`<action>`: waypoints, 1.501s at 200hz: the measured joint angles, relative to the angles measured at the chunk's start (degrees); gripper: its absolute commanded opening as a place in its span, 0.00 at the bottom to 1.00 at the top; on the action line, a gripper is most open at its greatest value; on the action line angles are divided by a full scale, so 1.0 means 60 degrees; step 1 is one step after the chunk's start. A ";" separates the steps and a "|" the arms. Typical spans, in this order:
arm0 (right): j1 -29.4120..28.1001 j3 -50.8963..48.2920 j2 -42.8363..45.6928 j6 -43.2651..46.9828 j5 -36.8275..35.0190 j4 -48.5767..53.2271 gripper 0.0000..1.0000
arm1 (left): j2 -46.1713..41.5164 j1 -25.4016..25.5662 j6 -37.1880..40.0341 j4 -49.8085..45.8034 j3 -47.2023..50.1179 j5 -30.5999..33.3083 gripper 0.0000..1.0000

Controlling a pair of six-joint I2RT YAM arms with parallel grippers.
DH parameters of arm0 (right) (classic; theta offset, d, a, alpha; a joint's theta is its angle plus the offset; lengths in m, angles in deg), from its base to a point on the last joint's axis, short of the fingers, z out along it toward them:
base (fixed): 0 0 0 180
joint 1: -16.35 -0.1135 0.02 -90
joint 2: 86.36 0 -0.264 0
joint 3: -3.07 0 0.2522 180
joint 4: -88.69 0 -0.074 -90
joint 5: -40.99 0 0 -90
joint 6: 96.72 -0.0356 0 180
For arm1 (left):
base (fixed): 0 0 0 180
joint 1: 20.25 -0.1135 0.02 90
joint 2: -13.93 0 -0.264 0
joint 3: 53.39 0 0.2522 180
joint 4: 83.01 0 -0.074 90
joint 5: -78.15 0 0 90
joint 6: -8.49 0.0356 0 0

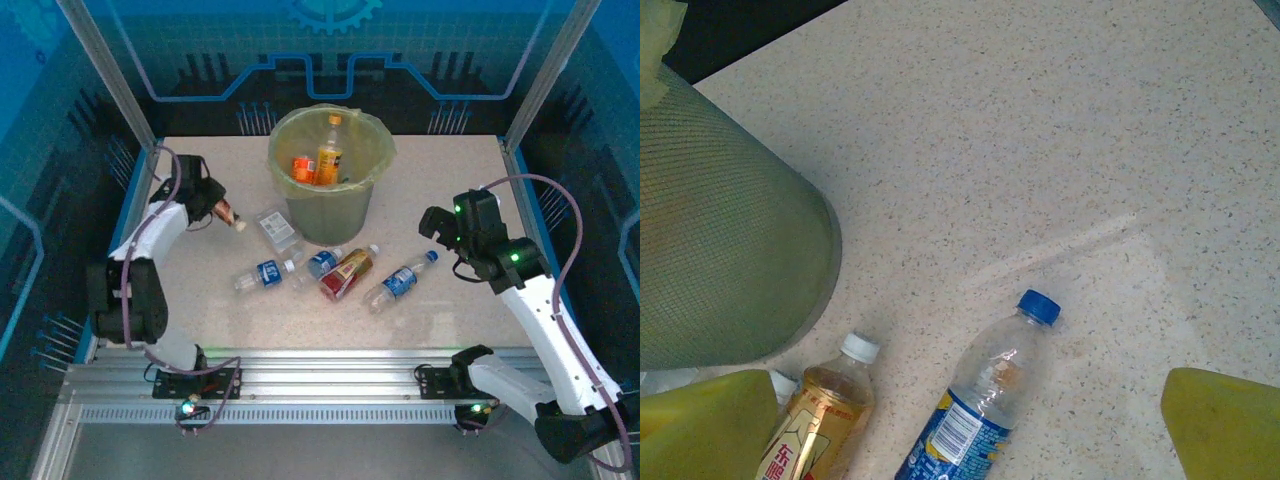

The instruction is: Put the plastic bottles in the bin

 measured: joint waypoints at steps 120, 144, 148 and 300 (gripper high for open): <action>0.0000 -0.0004 -0.0098 -0.0142 0.0186 -0.0222 1.00 | -0.3249 0.2273 0.2648 0.0444 -0.2317 0.0812 0.44; 0.0000 -0.0080 -0.0062 -0.0189 0.0226 -0.0226 1.00 | -0.2940 0.3180 0.3253 0.0820 -0.3075 0.0874 0.44; 0.0000 -0.0109 -0.0040 -0.0204 0.0237 -0.0222 1.00 | -0.2823 0.3319 0.3370 0.0907 -0.3253 0.0874 0.44; 0.0000 -0.0386 0.0601 -0.0248 0.0244 0.0047 1.00 | 0.2357 0.6014 0.6182 0.1104 -0.7708 0.0073 0.48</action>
